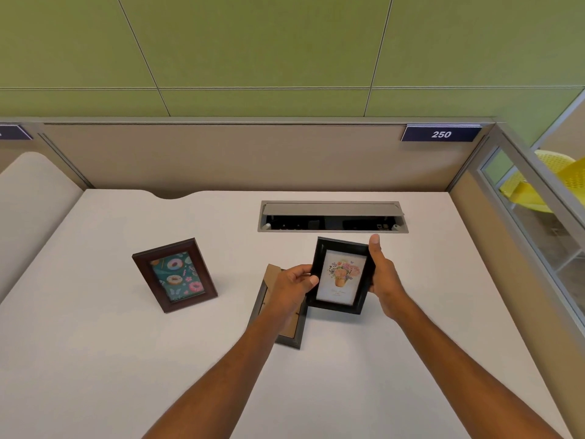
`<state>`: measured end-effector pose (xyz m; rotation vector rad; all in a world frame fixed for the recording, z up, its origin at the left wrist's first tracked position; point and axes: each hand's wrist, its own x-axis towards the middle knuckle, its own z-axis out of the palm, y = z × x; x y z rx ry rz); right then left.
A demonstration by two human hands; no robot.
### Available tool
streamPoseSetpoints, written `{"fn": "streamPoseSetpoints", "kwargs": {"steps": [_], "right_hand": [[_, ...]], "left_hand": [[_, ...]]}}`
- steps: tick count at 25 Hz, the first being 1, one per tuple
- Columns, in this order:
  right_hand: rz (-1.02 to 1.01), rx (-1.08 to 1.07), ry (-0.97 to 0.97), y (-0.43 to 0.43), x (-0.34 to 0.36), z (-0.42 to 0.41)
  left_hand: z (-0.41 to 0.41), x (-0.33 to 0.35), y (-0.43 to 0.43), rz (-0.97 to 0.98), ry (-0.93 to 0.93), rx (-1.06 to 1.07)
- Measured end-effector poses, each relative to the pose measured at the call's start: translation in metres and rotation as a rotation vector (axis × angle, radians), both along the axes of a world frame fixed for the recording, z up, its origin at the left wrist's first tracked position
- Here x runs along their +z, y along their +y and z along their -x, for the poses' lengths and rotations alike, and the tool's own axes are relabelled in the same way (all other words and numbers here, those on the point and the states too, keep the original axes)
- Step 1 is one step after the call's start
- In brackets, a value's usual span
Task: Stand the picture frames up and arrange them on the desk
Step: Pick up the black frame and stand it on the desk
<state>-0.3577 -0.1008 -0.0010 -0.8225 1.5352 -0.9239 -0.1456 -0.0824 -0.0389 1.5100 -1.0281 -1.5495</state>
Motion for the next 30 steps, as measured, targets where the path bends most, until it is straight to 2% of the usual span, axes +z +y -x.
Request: {"fn": "streamPoseSetpoints", "kwargs": {"steps": [13, 26, 30], "right_hand": [[-0.008, 0.015, 0.067, -0.043, -0.030, 0.010], [-0.005, 0.049, 0.028, -0.046, -0.038, 0.011], [0.034, 0.082, 0.032, -0.039, -0.043, 0.021]], "left_hand": [[0.013, -0.020, -0.038, 0.010, -0.143, -0.203], [0.009, -0.023, -0.045, -0.028, -0.154, -0.184], [0.005, -0.023, -0.040, -0.068, -0.136, -0.025]]}}
